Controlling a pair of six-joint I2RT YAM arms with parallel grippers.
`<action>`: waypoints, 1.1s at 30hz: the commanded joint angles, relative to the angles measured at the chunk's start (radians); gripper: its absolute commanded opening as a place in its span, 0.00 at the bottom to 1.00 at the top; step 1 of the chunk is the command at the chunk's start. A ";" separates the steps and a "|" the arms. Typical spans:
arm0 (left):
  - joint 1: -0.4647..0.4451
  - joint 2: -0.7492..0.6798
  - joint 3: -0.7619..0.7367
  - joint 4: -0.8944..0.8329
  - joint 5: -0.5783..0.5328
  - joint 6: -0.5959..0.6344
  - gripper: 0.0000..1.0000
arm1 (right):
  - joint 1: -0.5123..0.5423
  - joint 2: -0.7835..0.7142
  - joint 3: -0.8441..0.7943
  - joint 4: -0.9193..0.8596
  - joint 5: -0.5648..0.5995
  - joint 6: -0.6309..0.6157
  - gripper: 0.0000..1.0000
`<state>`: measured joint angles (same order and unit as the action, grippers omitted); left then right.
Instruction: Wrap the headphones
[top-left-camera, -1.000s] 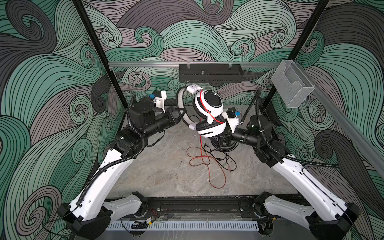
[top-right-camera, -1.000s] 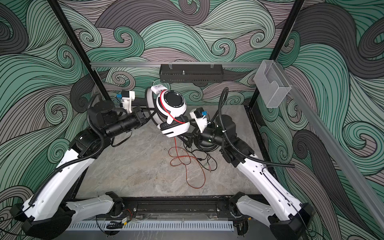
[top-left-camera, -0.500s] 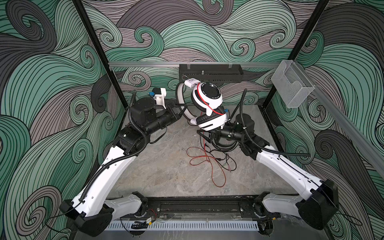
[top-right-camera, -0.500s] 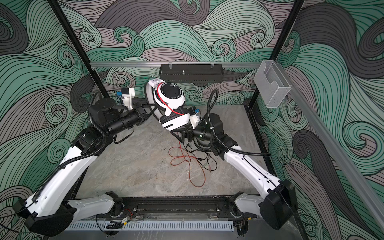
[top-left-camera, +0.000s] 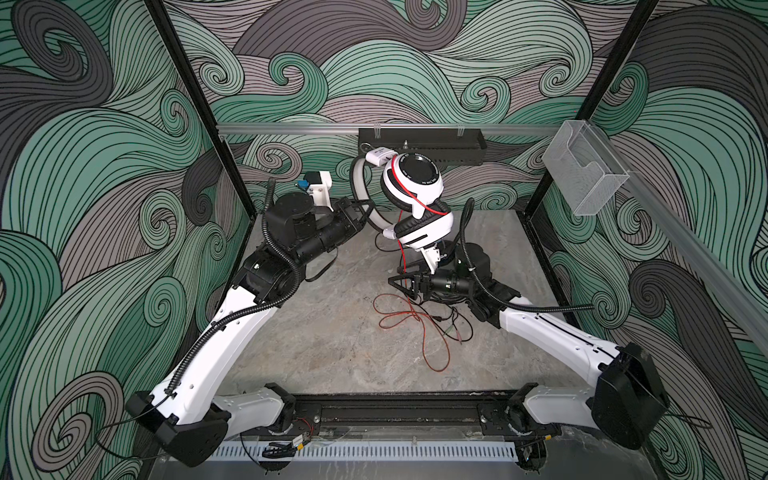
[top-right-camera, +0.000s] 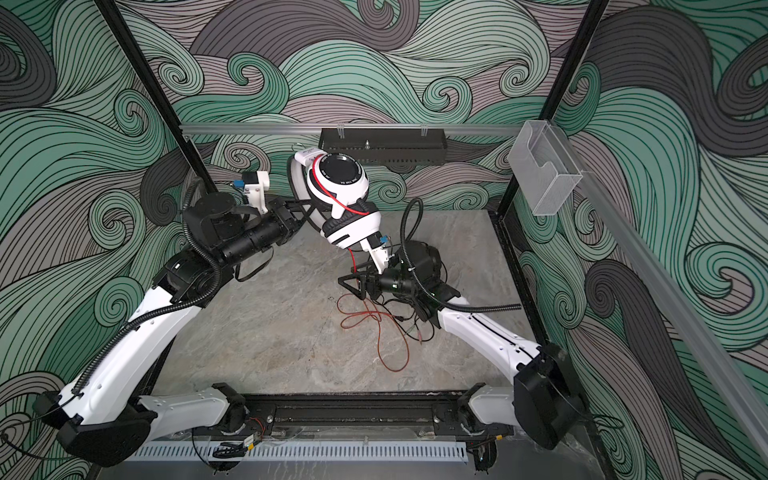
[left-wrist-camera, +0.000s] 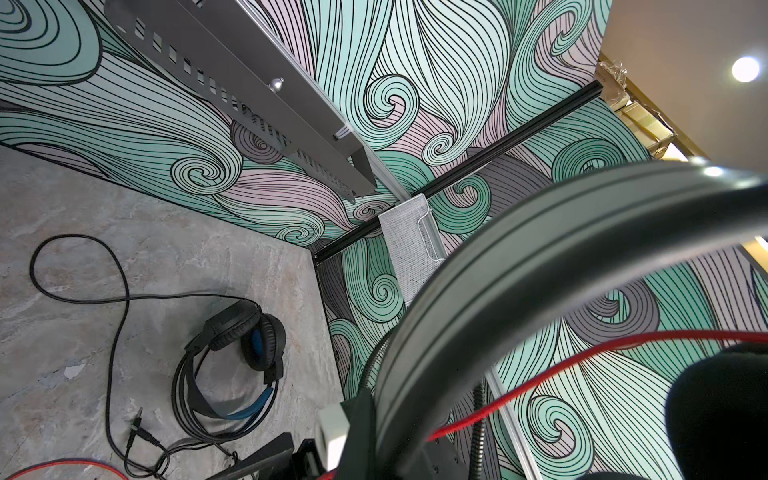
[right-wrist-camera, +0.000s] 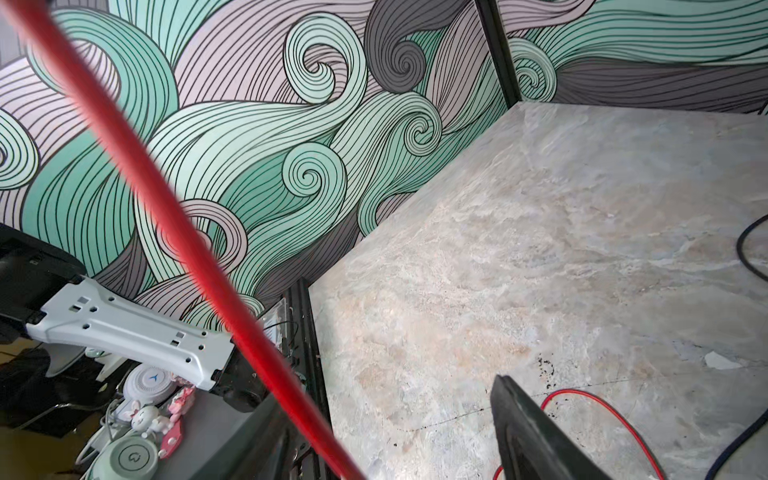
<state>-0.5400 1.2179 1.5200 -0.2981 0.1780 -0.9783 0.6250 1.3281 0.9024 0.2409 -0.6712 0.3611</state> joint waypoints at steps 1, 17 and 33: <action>-0.003 0.005 0.073 0.114 -0.018 -0.049 0.00 | 0.007 0.023 -0.009 0.055 -0.024 0.011 0.69; 0.021 0.023 0.056 0.121 -0.190 -0.121 0.00 | 0.050 -0.055 -0.014 -0.299 0.206 -0.164 0.03; 0.019 0.122 0.107 -0.043 -0.501 -0.035 0.00 | 0.339 -0.017 0.386 -1.030 0.823 -0.450 0.00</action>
<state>-0.5240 1.3540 1.5436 -0.3714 -0.2085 -1.0664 0.9161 1.2804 1.1995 -0.5781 -0.0242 -0.0040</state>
